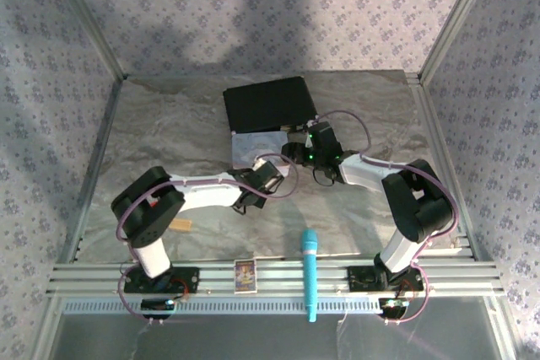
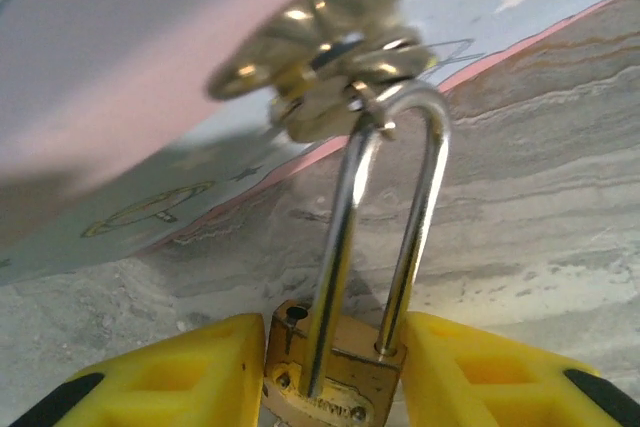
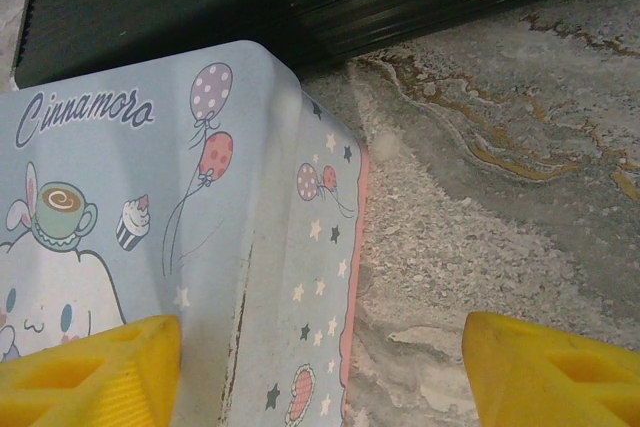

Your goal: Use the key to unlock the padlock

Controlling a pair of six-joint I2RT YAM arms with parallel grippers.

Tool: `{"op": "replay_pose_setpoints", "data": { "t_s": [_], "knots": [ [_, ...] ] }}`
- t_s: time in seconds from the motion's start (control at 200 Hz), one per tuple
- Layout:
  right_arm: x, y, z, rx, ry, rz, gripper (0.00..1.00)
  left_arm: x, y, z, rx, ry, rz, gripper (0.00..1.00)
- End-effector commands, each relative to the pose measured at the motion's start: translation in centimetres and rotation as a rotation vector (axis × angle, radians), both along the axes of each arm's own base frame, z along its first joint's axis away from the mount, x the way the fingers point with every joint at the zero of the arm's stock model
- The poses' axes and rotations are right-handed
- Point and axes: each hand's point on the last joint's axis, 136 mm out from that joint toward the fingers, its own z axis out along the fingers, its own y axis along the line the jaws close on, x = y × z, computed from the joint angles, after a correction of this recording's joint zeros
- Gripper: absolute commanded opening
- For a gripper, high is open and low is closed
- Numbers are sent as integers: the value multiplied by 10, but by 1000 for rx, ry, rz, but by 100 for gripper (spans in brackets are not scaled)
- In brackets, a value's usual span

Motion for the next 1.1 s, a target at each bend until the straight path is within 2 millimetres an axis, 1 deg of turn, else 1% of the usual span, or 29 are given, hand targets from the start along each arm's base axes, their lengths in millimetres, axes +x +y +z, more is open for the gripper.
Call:
{"op": "replay_pose_setpoints", "data": {
  "t_s": [0.0, 0.065, 0.16, 0.285, 0.37, 0.53, 0.6, 0.66, 0.715, 0.745, 0.805, 0.865, 0.96, 1.094],
  "knots": [
    [-36, -45, -67, -182, 213, -69, 74, 4, -4, 2, 80, -44, -1, 38],
    [-35, -45, -66, -177, 213, -70, 74, 2, -5, -1, 109, -43, 14, 34],
    [-35, -45, -67, -176, 218, -68, 74, -1, -5, -7, 145, -28, 39, 32],
    [-35, -45, -68, -176, 219, -69, 74, -6, -11, -19, 121, 11, 50, 30],
    [-36, -44, -69, -172, 222, -66, 73, -8, -15, -19, 94, 32, 47, 30],
    [-37, -45, -69, -171, 224, -68, 73, -21, -33, -5, -83, 118, 11, 30],
    [-36, -46, -68, -170, 223, -70, 73, -27, -42, 2, -210, 178, 2, 26],
    [-36, -46, -69, -169, 224, -72, 73, -33, -47, 2, -327, 247, 9, 24],
    [-36, -47, -71, -170, 227, -73, 73, -37, -56, 3, -435, 305, 5, 22],
    [-37, -47, -72, -169, 230, -74, 73, -39, -58, 2, -471, 326, 9, 20],
    [-37, -46, -73, -165, 233, -73, 73, -41, -63, 2, -535, 360, 5, 20],
    [-38, -46, -74, -160, 237, -73, 73, -44, -66, 1, -572, 383, 3, 21],
    [-39, -46, -75, -161, 239, -73, 73, -47, -67, -3, -548, 402, -5, 22],
    [-38, -46, -74, -159, 237, -74, 73, -45, -58, -12, -492, 388, 26, 35]
  ]
}}
